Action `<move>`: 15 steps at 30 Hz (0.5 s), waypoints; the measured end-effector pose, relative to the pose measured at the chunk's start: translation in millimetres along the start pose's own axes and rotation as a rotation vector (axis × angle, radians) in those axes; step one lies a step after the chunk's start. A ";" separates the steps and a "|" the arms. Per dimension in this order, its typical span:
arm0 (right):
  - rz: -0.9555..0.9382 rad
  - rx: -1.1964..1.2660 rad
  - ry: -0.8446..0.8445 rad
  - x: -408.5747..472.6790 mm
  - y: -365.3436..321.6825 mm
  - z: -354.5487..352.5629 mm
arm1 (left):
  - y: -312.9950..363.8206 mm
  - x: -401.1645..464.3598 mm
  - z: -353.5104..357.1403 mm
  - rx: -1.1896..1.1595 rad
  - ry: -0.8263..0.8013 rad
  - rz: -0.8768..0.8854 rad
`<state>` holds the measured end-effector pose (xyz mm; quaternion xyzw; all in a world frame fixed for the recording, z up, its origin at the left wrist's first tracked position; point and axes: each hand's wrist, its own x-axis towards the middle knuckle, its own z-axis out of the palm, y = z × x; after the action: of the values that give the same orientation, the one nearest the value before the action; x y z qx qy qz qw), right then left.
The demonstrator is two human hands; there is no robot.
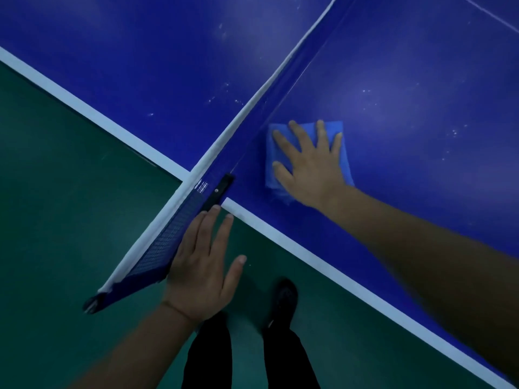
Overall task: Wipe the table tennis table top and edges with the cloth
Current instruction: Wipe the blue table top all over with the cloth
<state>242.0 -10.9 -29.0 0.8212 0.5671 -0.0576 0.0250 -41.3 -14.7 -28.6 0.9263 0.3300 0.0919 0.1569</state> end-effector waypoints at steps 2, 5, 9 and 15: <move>0.000 0.017 0.007 -16.5 -35.9 4.0 | -0.7 0.4 0.3 -0.017 0.012 -0.012; -0.180 0.051 0.012 -74.6 -62.4 13.7 | -2.4 1.7 -1.0 -0.040 0.023 -0.011; -0.117 0.023 0.053 -80.8 -46.9 17.5 | -6.3 -1.7 -3.9 -0.048 0.002 0.018; -0.165 0.042 0.065 -89.9 -96.0 22.6 | -7.4 -2.7 -8.6 -0.084 0.014 0.014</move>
<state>119.4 -62.6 -38.0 0.7736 0.6319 -0.0447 -0.0153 -50.0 -9.0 -23.3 0.9205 0.3205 0.1131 0.1926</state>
